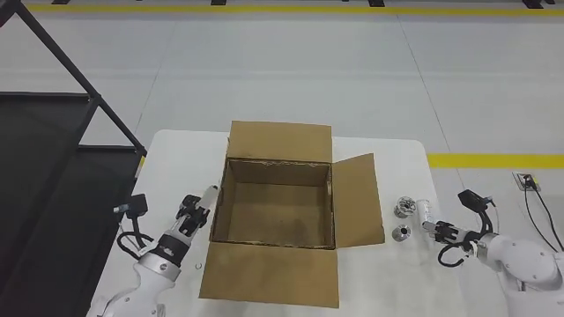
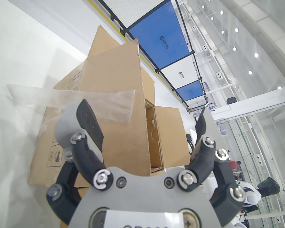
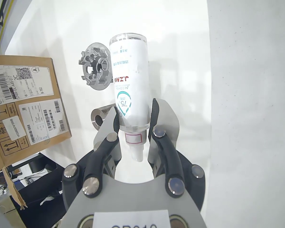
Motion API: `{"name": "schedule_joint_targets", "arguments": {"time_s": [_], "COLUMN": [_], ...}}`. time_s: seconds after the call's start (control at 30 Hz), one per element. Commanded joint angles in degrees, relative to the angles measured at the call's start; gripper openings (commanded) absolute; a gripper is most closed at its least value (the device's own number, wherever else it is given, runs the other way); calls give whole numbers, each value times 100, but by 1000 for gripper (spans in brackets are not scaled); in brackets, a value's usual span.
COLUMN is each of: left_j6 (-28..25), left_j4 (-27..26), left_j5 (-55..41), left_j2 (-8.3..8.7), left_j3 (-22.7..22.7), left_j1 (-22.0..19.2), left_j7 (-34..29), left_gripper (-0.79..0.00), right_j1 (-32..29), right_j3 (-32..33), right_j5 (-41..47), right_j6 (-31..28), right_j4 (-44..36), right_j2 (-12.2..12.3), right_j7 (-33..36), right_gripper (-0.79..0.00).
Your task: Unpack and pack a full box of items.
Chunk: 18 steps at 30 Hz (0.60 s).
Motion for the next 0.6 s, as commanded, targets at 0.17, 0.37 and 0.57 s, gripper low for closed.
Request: {"name": "schedule_joint_targets", "arguments": {"time_s": [0.17, 0.37, 0.57], "left_j6": [-109, -166, -185], "left_j4": [-201, -337, -365], "left_j5": [-94, -149, -150], "left_j2": [6, 10, 13], "left_j3": [-250, -394, -439], "left_j1": [199, 330, 373], "left_j7": [179, 237, 222], "left_gripper": [0, 0, 0], "right_j1": [142, 244, 289], "right_j3": [-148, -279, -357], "right_j5": [45, 72, 74], "right_j6": [-34, 2, 28], "right_j4": [308, 474, 484], "right_j2": [51, 91, 141], "right_j7": [-126, -187, -200], "right_gripper": [-785, -157, 0]}}
